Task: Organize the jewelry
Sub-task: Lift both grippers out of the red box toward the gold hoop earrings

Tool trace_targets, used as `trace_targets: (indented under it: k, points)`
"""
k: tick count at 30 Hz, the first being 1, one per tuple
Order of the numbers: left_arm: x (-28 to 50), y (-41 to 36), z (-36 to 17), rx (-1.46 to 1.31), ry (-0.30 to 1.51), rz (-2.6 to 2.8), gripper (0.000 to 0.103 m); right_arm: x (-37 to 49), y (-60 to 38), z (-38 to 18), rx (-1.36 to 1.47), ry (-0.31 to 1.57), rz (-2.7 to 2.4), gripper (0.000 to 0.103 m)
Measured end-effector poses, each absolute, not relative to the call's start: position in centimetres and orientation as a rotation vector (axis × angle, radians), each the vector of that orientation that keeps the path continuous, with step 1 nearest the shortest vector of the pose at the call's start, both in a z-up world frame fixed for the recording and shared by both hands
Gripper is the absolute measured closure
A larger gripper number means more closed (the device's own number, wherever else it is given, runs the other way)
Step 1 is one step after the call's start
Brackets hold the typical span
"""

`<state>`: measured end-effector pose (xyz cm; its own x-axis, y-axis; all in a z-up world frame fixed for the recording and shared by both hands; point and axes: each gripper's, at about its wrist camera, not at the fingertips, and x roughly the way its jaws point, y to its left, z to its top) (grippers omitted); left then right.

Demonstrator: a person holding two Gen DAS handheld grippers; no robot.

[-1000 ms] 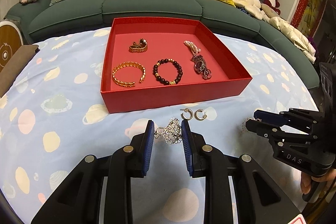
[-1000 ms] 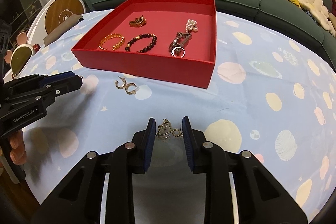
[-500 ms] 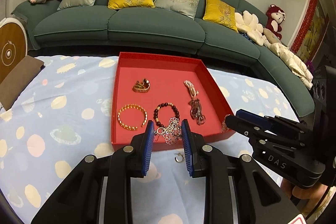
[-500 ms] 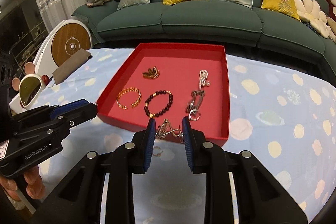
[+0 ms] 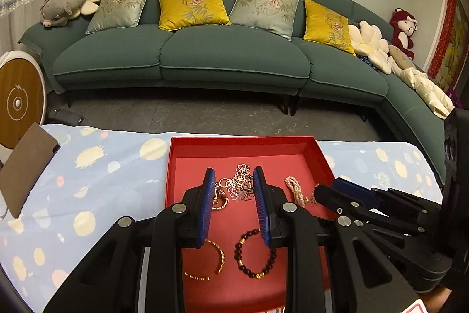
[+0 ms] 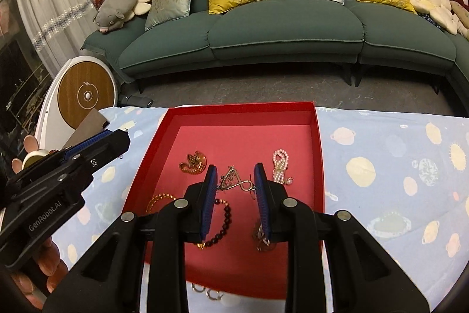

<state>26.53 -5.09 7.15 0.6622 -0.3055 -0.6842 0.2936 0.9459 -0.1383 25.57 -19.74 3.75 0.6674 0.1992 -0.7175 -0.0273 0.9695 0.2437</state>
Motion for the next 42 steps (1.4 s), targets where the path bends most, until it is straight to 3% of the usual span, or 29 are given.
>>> trace_targets:
  k: [16,28,34,42]
  points:
    - [31.0,-5.9,0.6,0.011,0.917,-0.269,0.076,30.3,-19.5,-0.2,0.224,0.886,0.11,0.077]
    - [28.5,-3.4,4.8,-0.024,0.877,-0.236,0.074,26.4,-20.4,3.7,0.242,0.841,0.073,0.076]
    - [23.6,-1.5,7.7,-0.014,0.832,-0.214,0.067,21.0,-20.2,6.4,0.21,0.807,0.073,0.076]
    - [18.1,0.9,7.3,-0.07,0.869,-0.196,0.064,13.4,-18.7,4.2,0.2,0.86,0.113,0.074]
